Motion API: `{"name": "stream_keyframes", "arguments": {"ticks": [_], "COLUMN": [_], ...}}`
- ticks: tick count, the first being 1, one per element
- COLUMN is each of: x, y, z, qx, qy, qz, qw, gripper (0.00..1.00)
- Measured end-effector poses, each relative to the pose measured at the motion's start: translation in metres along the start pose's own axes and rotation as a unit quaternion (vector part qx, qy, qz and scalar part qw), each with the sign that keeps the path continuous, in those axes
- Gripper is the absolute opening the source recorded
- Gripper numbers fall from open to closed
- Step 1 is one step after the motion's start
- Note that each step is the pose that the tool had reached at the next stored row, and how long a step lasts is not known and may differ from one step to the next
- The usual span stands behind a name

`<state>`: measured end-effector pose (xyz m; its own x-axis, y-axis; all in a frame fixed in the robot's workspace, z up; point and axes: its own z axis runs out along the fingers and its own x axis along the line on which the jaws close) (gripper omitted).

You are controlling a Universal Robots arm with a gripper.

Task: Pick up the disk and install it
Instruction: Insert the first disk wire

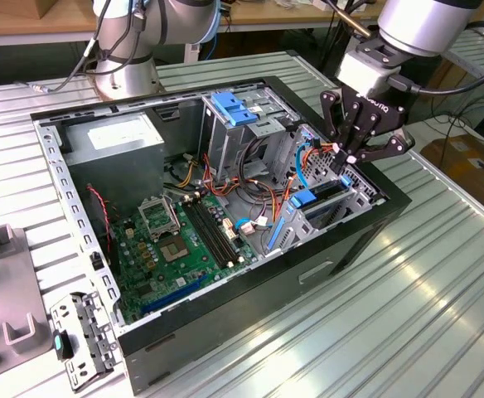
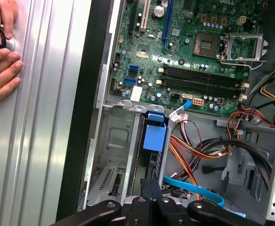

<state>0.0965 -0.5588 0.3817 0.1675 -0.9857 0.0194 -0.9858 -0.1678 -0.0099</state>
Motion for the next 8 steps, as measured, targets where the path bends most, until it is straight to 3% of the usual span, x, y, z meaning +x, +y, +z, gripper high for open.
{"name": "stream_keyframes", "arguments": {"ticks": [5, 7, 8], "x": [0.0009, 0.0011, 0.0011], "y": [-0.0058, -0.0063, -0.0068], "z": [0.0002, 0.0003, 0.0003], "qx": [0.0004, 0.0008, 0.0011], "qy": [-0.0002, -0.0004, -0.0006], "qz": [-0.021, -0.043, -0.059], "qw": [0.99977, 0.99906, 0.99826], "gripper": [0.11, 0.11, 0.11]}}
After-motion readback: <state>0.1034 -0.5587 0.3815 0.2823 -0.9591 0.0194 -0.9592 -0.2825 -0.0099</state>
